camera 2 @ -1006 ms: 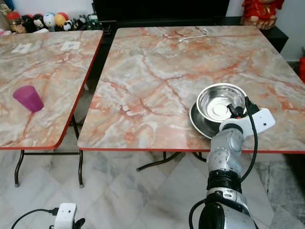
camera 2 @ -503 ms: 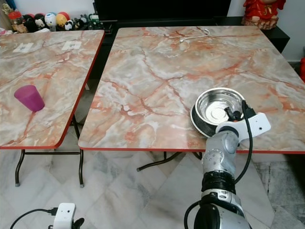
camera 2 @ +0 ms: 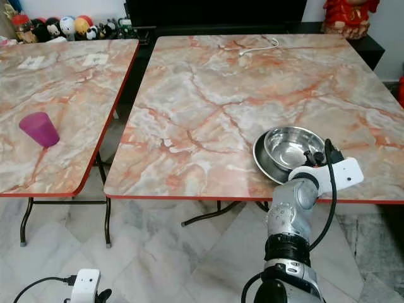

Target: Setting the table

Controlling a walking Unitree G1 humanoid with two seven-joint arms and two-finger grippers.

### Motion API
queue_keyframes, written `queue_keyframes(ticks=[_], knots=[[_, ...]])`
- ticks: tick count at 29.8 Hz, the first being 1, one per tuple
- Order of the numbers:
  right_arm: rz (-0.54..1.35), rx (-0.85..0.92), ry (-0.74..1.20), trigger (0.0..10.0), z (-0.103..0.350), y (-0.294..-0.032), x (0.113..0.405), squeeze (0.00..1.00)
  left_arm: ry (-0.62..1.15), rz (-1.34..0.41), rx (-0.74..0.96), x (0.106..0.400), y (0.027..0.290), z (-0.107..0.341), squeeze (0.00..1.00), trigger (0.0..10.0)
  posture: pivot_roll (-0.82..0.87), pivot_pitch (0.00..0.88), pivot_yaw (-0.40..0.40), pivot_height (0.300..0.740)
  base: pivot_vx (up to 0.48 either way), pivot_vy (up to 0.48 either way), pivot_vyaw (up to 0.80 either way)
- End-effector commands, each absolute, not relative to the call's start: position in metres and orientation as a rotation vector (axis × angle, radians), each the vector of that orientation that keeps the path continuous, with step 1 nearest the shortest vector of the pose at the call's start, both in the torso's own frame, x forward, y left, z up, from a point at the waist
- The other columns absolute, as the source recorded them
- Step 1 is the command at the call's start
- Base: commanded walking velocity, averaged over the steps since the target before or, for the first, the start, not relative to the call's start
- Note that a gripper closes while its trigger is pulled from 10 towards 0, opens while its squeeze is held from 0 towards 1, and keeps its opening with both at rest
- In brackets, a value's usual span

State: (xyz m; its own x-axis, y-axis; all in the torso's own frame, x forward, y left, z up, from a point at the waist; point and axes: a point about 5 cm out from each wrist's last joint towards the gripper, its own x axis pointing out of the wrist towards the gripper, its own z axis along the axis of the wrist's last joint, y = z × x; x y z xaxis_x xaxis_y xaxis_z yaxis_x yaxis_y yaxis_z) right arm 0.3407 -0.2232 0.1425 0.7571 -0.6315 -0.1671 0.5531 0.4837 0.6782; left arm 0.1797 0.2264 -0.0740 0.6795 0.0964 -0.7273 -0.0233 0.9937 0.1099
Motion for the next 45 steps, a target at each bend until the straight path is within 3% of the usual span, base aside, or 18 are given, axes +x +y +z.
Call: queue_keyframes(ticks=[1, 4, 5, 9, 12, 15, 17, 19, 25, 45], knots=[[-0.712, 0.778, -0.107, 10.0, 0.145, -0.218, 0.340, 0.64, 0.842, 0.077, 0.095, 0.174, 0.228, -0.077, 0.00, 10.0, -0.07, 0.116, 0.042, 0.740, 0.000, 0.000, 0.00], [-0.708, 0.755, -0.113, 10.0, 0.147, -0.218, 0.337, 0.61, 0.842, 0.078, 0.094, 0.174, 0.228, -0.077, 0.00, 10.0, -0.07, 0.115, 0.041, 0.740, 0.000, 0.000, 0.00], [-0.706, 0.749, -0.120, 10.0, 0.149, -0.217, 0.335, 0.00, 0.841, 0.079, 0.094, 0.174, 0.228, -0.076, 0.00, 10.0, -0.07, 0.115, 0.040, 0.740, 0.000, 0.000, 0.00], [-0.688, 0.699, -0.131, 10.0, 0.152, -0.215, 0.331, 0.00, 0.840, 0.079, 0.096, 0.174, 0.228, -0.077, 0.00, 10.0, -0.07, 0.114, 0.038, 0.740, 0.000, 0.000, 0.00], [-0.577, 0.468, -0.214, 10.0, 0.165, -0.209, 0.325, 0.00, 0.836, 0.083, 0.093, 0.175, 0.227, -0.076, 0.00, 10.0, -0.07, 0.113, 0.037, 0.740, 0.000, 0.000, 0.00], [-0.493, 0.368, -0.240, 10.0, 0.169, -0.203, 0.324, 0.00, 0.834, 0.084, 0.093, 0.175, 0.227, -0.076, 0.00, 10.0, -0.07, 0.113, 0.036, 0.740, 0.000, 0.000, 0.00], [-0.189, 0.178, -0.216, 10.0, 0.164, -0.185, 0.321, 0.00, 0.832, 0.088, 0.091, 0.176, 0.227, -0.076, 0.00, 10.0, -0.08, 0.110, 0.034, 0.740, 0.000, 0.000, 0.00], [-0.151, 0.141, -0.201, 10.0, 0.160, -0.186, 0.319, 0.00, 0.833, 0.089, 0.087, 0.176, 0.227, -0.076, 0.00, 10.0, -0.08, 0.109, 0.034, 0.740, 0.000, 0.000, 0.00], [-0.088, 0.049, -0.187, 10.0, 0.157, -0.188, 0.314, 0.00, 0.848, 0.106, 0.064, 0.174, 0.228, -0.077, 0.00, 10.0, -0.08, 0.096, 0.032, 0.740, 0.000, 0.048, 0.00], [-0.049, 0.092, -0.180, 10.0, 0.157, -0.176, 0.319, 0.00, 0.868, 0.110, 0.061, 0.168, 0.227, -0.080, 0.00, 10.0, -0.07, 0.075, 0.021, 0.740, 0.000, 0.480, 0.15]])
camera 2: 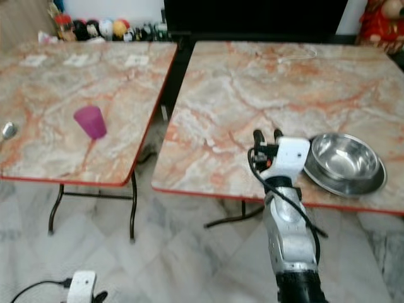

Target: Setting the table

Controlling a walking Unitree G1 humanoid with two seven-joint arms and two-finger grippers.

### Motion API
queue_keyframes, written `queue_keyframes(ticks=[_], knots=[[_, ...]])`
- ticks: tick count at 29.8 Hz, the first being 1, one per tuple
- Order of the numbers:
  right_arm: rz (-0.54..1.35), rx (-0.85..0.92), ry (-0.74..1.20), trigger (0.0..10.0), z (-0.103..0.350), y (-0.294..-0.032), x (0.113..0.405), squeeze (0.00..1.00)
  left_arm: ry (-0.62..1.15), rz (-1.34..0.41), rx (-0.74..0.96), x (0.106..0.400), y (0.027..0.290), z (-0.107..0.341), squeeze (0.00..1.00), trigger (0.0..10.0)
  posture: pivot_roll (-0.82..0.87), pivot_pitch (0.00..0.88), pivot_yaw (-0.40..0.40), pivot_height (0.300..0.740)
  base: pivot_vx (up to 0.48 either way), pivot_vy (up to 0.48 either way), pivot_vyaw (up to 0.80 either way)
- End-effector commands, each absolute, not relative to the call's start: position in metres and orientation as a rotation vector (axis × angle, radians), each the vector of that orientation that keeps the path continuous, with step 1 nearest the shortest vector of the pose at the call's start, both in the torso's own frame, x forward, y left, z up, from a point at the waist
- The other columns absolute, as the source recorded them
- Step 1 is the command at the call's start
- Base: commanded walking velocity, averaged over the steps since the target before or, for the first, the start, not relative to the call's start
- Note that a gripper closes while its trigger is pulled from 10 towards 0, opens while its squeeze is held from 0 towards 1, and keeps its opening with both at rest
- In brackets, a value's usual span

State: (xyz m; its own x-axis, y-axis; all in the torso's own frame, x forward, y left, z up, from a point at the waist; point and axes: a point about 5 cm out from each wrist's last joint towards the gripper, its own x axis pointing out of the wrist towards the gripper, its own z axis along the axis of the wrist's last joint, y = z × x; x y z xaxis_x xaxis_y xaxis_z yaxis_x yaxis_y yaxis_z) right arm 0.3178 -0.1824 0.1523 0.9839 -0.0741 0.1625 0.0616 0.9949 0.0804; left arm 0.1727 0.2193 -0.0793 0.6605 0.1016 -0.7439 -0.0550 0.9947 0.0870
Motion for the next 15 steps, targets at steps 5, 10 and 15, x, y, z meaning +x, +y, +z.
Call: queue_keyframes(ticks=[5, 10, 15], knots=[[-0.031, 0.103, -0.169, 10.0, 0.156, -0.169, 0.322, 0.00, 0.871, 0.115, 0.061, 0.168, 0.228, -0.080, 0.00, 10.0, -0.07, 0.070, 0.023, 0.740, 0.000, 0.480, 0.00], [-0.023, 0.114, -0.171, 10.0, 0.157, -0.167, 0.322, 0.00, 0.873, 0.115, 0.062, 0.168, 0.228, -0.080, 0.00, 10.0, -0.07, 0.070, 0.024, 0.740, 0.000, 0.480, 0.00], [-0.015, 0.119, -0.163, 10.0, 0.155, -0.165, 0.322, 0.00, 0.874, 0.115, 0.060, 0.168, 0.228, -0.080, 0.00, 10.0, -0.07, 0.068, 0.022, 0.740, 0.000, 0.480, 0.00]])
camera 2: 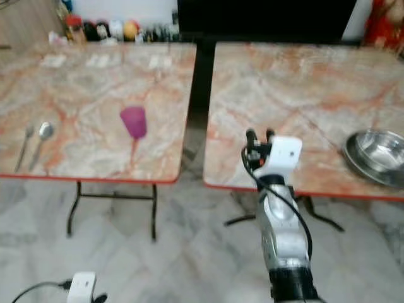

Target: Setting the table

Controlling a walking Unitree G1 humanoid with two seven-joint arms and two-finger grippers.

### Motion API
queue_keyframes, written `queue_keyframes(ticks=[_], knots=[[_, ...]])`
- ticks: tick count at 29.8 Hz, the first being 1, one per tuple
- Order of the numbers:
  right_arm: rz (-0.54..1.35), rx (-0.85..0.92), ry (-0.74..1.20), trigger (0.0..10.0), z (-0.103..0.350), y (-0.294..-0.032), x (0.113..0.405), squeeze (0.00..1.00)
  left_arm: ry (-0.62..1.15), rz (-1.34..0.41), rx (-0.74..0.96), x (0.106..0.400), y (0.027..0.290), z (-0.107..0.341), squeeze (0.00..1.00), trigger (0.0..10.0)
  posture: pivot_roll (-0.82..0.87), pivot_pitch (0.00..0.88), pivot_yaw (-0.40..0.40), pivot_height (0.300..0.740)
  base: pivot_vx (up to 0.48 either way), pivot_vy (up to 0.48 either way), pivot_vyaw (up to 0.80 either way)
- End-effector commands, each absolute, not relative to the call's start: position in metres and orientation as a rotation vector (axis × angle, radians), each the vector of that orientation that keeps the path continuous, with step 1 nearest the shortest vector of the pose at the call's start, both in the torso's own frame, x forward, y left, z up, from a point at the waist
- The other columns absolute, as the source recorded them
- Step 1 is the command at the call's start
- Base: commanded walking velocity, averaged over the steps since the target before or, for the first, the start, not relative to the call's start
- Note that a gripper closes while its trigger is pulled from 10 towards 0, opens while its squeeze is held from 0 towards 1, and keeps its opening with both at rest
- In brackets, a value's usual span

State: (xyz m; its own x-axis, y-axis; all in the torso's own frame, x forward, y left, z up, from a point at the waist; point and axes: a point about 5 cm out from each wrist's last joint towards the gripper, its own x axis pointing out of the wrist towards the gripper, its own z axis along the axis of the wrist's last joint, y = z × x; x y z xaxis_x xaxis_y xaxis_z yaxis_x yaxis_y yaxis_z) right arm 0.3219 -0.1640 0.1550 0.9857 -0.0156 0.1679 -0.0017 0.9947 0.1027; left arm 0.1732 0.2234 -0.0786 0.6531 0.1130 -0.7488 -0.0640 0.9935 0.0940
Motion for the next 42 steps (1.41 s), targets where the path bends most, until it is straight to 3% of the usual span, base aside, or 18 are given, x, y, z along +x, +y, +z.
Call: queue_keyframes(ticks=[1, 33, 42], knots=[[-0.013, 0.119, -0.158, 10.0, 0.1536, -0.1645, 0.3220, 0.00, 0.875, 0.116, 0.060, 0.1675, 0.2279, -0.0805, 0.00, 10.0, -0.06, 0.070, 0.022, 0.740, 0.000, 0.480, 0.00], [0.003, 0.139, -0.155, 10.0, 0.1552, -0.1583, 0.3292, 0.00, 0.863, 0.137, 0.058, 0.1664, 0.2326, -0.0795, 0.00, 10.0, -0.05, 0.100, 0.022, 0.740, 0.000, 0.480, 0.00], [0.008, 0.146, -0.153, 10.0, 0.1548, -0.1570, 0.3311, 0.00, 0.849, 0.135, 0.053, 0.1663, 0.2324, -0.0790, 0.00, 10.0, -0.05, 0.099, 0.022, 0.740, 0.000, 0.000, 0.00]])
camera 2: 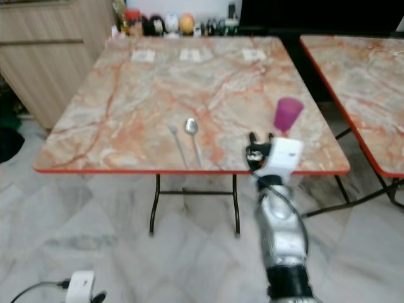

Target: Setting the table

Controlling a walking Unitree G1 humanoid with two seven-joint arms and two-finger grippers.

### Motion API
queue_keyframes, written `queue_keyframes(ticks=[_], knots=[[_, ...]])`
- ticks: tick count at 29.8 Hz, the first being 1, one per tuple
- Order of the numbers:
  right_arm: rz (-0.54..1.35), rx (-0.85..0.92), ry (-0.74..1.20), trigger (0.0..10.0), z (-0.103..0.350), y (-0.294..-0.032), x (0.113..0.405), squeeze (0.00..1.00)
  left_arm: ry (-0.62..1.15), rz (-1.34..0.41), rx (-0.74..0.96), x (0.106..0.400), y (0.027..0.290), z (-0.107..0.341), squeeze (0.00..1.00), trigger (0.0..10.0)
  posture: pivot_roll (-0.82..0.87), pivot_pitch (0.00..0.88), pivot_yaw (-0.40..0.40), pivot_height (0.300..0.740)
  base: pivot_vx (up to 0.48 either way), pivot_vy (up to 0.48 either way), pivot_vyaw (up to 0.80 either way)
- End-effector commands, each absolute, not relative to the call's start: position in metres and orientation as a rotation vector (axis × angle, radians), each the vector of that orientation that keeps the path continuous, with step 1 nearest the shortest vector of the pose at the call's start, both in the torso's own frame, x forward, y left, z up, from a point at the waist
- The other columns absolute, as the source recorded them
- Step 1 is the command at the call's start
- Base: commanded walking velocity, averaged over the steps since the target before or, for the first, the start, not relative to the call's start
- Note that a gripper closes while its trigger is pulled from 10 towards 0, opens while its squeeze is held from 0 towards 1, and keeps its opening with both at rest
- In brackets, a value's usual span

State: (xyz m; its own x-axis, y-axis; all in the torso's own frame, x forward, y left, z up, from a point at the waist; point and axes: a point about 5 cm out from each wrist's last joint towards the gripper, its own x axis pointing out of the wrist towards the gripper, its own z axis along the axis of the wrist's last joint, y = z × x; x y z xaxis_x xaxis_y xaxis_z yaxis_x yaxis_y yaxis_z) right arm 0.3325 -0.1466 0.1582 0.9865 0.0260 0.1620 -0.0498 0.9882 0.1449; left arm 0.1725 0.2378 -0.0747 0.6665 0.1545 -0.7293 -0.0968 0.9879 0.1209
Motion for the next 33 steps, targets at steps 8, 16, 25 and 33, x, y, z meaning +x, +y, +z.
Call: queue_keyframes(ticks=[8, 16, 25, 33], knots=[[0.036, 0.118, -0.174, 10.0, 0.1567, -0.1540, 0.3300, 0.00, 0.853, 0.123, 0.047, 0.1659, 0.2316, -0.0794, 0.00, 10.0, -0.04, 0.091, 0.026, 0.740, 0.000, 0.000, 0.25], [0.020, 0.148, -0.149, 10.0, 0.1519, -0.1566, 0.3301, 0.00, 0.850, 0.113, 0.052, 0.1668, 0.2319, -0.0789, 0.00, 10.0, -0.05, 0.083, 0.030, 0.740, 0.235, 0.000, 0.35], [0.026, 0.145, -0.146, 10.0, 0.1505, -0.1567, 0.3296, 0.00, 0.846, 0.103, 0.055, 0.1698, 0.2311, -0.0778, 0.00, 10.0, -0.05, 0.076, 0.032, 0.740, 0.284, 0.000, 0.00], [0.044, 0.141, -0.134, 10.0, 0.1475, -0.1549, 0.3282, 0.00, 0.845, 0.099, 0.055, 0.1711, 0.2302, -0.0775, 0.00, 10.0, -0.05, 0.070, 0.031, 0.740, 0.308, 0.000, 0.18]])
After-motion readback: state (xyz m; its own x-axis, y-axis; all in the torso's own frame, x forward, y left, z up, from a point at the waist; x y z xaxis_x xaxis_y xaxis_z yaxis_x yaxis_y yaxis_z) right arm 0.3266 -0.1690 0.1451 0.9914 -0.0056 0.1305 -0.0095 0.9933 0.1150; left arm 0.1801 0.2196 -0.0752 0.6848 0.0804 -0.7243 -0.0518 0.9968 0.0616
